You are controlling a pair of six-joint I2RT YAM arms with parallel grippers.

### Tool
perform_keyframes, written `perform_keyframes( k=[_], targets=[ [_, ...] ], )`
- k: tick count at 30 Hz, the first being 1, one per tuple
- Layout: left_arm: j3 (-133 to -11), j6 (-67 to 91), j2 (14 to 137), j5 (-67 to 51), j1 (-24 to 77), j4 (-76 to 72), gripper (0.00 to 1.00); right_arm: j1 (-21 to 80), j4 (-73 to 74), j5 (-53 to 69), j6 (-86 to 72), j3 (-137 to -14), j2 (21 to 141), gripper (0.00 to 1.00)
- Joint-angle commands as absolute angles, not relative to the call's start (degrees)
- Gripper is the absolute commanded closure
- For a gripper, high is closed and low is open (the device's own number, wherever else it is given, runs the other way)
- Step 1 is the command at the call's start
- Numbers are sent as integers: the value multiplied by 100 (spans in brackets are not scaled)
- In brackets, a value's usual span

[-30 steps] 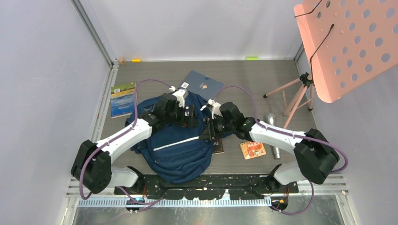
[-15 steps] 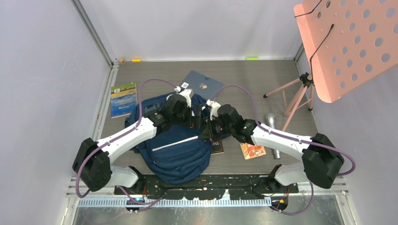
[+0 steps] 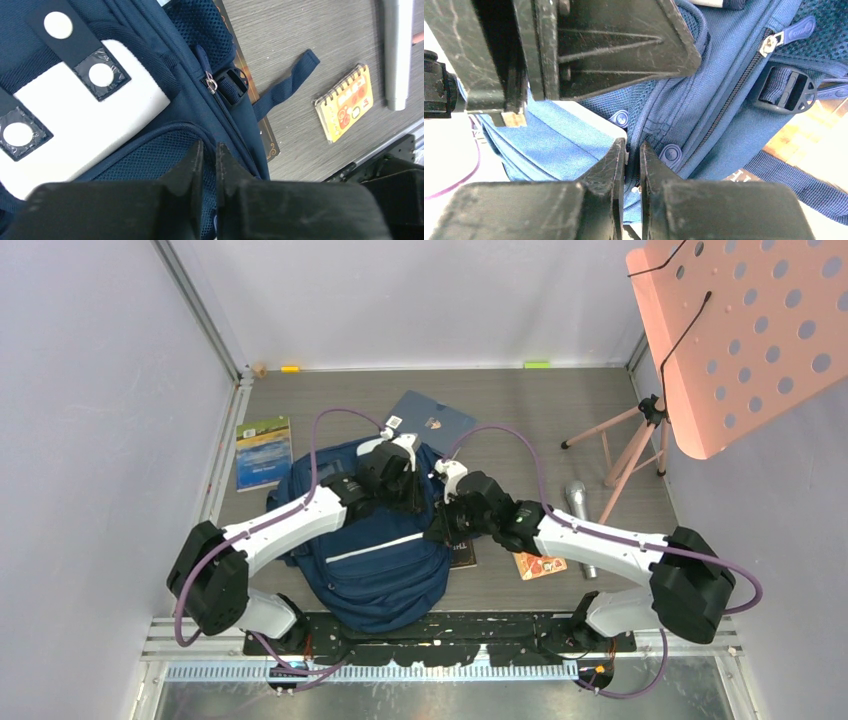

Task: Pack the student bag
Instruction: Unzip the student bag at the center of the board.

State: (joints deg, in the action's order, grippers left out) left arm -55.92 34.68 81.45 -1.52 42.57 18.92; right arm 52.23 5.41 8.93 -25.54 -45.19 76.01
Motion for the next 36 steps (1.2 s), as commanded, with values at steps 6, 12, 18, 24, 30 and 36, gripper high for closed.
perform_keyframes(
  k=[6,12,18,24,30,36],
  targets=[
    [-5727,3137,7430,122,4231,1581,100,5813,664,-493,-2131,-5553,6836,100],
    [-6701,2476,7430,-297,4006,2189,100,6041,1174,-885,-2162,-6513,7180,94],
    [-6511,2172,7306,-995,3380,2296,100,6024,1208,-768,-2013,-6402,7318,59],
    [-6297,1893,7110,-1946,2999,2254,100,5683,1609,1438,-1596,-6235,7315,36],
    [-6495,1670,7119,-2438,2749,2638,100,5456,1391,1356,-992,-5937,7249,32],
    [-6862,1507,7279,-2858,2603,3107,100,5231,535,1238,-316,-5480,7112,27]
  ],
)
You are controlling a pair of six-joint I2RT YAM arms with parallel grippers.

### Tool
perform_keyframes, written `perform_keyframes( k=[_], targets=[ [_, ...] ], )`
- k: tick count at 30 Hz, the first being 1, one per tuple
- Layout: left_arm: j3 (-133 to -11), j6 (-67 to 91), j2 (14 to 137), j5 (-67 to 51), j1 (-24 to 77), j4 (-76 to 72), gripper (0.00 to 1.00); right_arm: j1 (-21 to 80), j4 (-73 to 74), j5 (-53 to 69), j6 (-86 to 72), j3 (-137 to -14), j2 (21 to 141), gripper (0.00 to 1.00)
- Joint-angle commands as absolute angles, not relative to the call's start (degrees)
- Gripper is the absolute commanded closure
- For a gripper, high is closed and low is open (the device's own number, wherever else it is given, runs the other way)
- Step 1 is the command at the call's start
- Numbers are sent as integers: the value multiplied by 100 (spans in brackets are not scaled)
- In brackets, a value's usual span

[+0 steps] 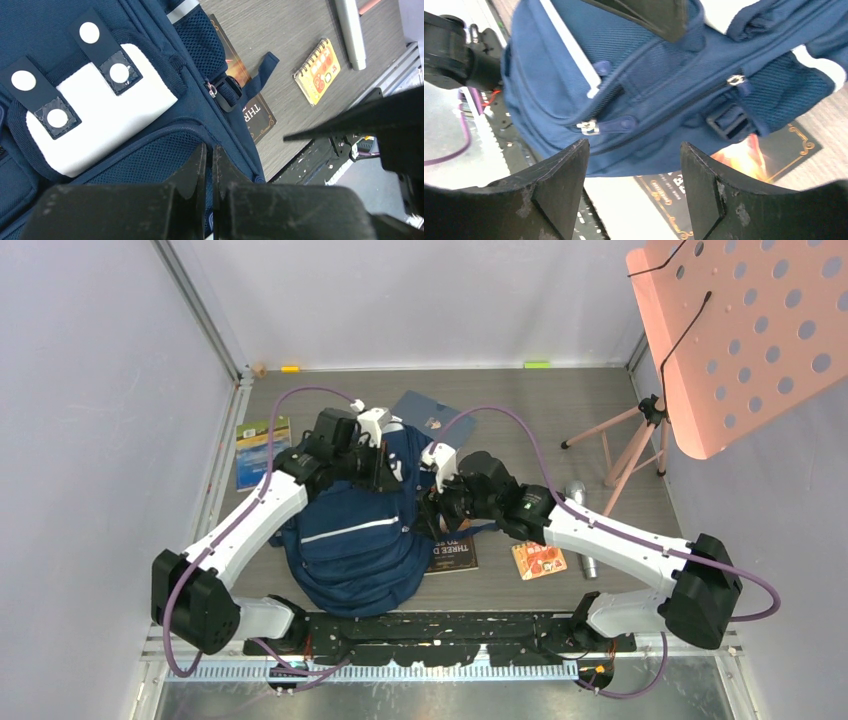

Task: Pack the student bag
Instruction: Unzip the student bag at the center of the board.

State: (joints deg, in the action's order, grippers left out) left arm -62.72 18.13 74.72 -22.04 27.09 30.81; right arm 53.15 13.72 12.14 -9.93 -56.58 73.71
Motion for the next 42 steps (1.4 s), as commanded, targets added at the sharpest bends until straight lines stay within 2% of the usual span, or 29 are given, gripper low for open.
perform_keyframes(
  k=[1,13,28,35,42],
  targets=[
    [-6917,1483,7311,-2894,2594,3173,100,5228,426,1234,-141,-5395,7116,27],
    [-7075,1578,7423,-2905,2467,3278,100,5272,-988,1632,1034,-4667,7033,28],
    [-7139,1802,7603,-2973,2391,3028,100,5591,-962,1860,1304,-4606,7192,29],
    [-7180,1819,7643,-3021,2377,3017,100,5599,-925,1764,1443,-4626,7490,39],
    [-7207,1841,7697,-3097,2365,2999,100,5599,-1176,1635,1540,-4683,7724,36]
  ],
)
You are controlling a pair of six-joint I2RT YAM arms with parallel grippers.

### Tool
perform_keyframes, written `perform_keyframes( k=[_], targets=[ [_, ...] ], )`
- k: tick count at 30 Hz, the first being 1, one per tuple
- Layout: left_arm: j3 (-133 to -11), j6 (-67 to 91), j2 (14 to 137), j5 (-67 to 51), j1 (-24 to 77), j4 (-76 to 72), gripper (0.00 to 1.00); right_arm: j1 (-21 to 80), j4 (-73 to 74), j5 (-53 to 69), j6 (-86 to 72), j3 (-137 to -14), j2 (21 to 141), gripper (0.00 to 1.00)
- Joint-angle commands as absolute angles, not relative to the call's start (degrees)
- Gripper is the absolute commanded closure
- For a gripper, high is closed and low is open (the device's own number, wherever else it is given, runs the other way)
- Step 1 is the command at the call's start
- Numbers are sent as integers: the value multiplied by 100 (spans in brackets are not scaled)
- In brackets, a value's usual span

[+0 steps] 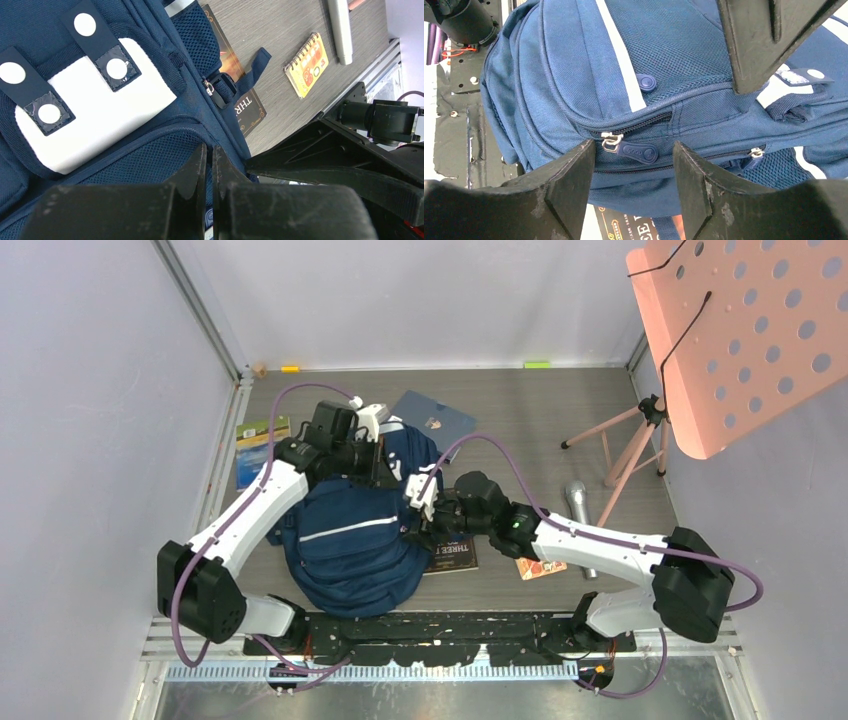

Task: Pack the student bag
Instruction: Unzip the student bag at the center of the board.

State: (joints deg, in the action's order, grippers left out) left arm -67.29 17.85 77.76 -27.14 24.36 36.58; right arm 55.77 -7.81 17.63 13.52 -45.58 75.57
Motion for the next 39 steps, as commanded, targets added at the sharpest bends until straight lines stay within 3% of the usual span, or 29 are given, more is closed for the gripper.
perform_keyframes(
  k=[1,7,8,10,17,24,34,36,39],
  targets=[
    [-7207,1852,7699,-3091,2364,2980,100,5599,-1190,1646,1523,-4728,7751,38],
    [-7096,2207,7674,-2721,2347,2668,100,5623,-1002,1625,1204,-4804,7698,73],
    [-7022,2355,7646,-2587,2339,2432,100,5629,-853,1604,1085,-4801,7659,86],
    [-6822,2613,7617,-2310,2329,2047,100,5633,-500,1452,822,-4851,7514,98],
    [-6358,3599,7760,-1465,2329,496,100,5646,-50,1084,63,-4495,6867,99],
    [-6230,4058,8181,-1025,2362,-553,100,5986,134,426,-620,-4400,7080,99],
    [-6515,3828,8597,-1045,2391,-500,100,6754,32,-1217,-1215,-4658,7607,99],
    [-6416,3562,8401,-854,2391,-176,94,6758,-167,-1441,-1381,-4604,7614,99],
    [-6165,3216,7974,-526,2440,348,73,6753,-319,-1631,-1554,-4515,7589,99]
  ],
)
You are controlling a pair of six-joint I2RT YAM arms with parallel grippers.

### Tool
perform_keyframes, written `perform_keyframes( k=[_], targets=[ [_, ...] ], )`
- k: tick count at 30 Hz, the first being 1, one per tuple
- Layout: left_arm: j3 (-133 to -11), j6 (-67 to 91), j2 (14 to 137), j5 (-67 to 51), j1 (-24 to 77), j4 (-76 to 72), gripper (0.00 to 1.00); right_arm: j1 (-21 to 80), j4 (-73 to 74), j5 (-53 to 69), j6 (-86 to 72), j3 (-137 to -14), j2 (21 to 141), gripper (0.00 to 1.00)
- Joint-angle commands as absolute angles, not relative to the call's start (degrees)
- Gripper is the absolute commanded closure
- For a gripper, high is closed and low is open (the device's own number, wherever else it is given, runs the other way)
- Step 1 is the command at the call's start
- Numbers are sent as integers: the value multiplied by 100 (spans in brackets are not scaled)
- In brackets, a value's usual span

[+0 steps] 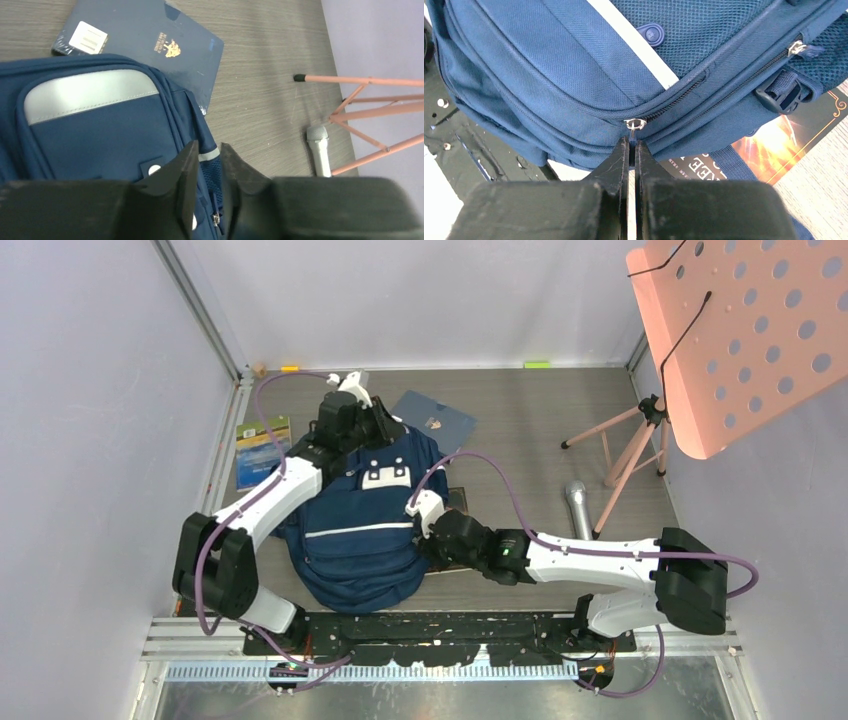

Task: Pack the student bag
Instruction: Unzip the student bag at the center of the board.

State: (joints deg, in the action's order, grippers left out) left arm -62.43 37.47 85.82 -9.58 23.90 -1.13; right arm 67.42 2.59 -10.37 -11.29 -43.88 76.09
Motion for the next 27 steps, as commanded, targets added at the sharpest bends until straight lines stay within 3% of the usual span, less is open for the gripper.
perform_keyframes(
  k=[1,4,8,14,27],
  targets=[
    [-6030,3133,7840,-433,2476,510,66,6756,-332,-1655,-1586,-4498,7596,99],
    [-5759,2995,7422,-149,2759,1120,49,6757,-283,-1833,-1653,-4497,7603,99],
    [-5667,2946,7100,409,3539,1939,37,6755,-270,-1990,-1670,-4460,7579,99],
    [-5613,3385,7031,1156,4404,2768,30,6751,-275,-2048,-1700,-4425,7541,99],
    [-5474,3827,7513,1843,5158,2751,24,6759,-479,-2088,-1877,-4249,7446,99]
  ],
)
